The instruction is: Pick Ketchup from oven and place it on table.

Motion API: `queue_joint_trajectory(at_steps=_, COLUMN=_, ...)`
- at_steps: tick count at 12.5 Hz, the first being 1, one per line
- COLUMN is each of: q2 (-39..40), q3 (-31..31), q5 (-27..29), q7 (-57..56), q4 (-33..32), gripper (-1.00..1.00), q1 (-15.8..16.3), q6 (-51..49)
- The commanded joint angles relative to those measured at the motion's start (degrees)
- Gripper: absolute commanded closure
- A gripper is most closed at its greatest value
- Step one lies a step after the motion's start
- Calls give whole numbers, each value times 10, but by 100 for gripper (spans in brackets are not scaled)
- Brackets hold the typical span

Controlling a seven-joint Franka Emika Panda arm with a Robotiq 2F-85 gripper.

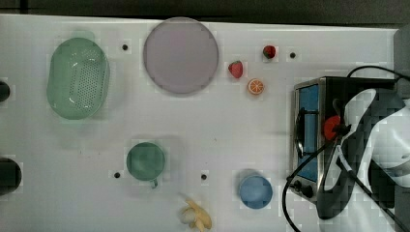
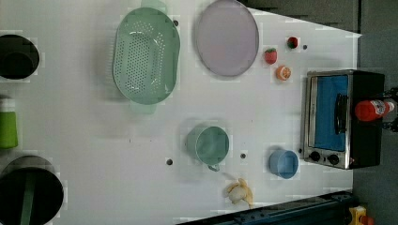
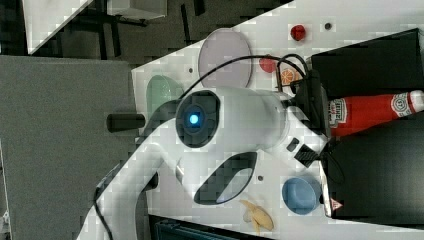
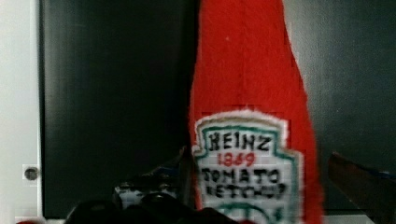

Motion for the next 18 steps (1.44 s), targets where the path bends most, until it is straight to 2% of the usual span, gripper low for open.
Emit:
queue_joint_trajectory(at_steps=1, q2=-8, q3=4, q5=12, q7=14, q4=9, gripper=-100, q1=-9, q6=3)
queue_joint_trajectory(at_steps=3, q2=-8, q3=7, q5=15, q7=14, q4=3, gripper=-100, q1=-9, q6=6)
queue_joint_trajectory(at_steps=4, q2=-7, q3=7, q5=15, q7=14, q4=0, gripper=-92, q1=-9, q6=16)
queue_joint_trajectory(at_steps=6, q2=-7, q3=9, q5=15, q7=14, q4=-6, gripper=-43, q1=-10, q6=31)
queue_joint_trajectory(at_steps=7, q2=-7, q3=9, q5=15, q7=14, q4=-7, gripper=-26, q1=-10, q6=33)
queue_joint_trajectory(at_steps=11, q2=-34, q3=9, q5=12, q7=8, q4=17, gripper=-26, q1=1, q6=23)
queue_joint_trajectory(at_steps=13, q2=-65, q3=9, q5=1, q7=-19, q4=31, gripper=-26, q1=17, q6=5)
queue_joint_trajectory(at_steps=16, q2=-120, q3=21, q5=-54, q7=-29, q4=47, gripper=-26, q1=59, q6=-36)
queue_joint_trajectory(at_steps=18, q2=-159, q3=49, q5=-83, q7=-29, q4=46, gripper=-26, q1=91, q6=-97)
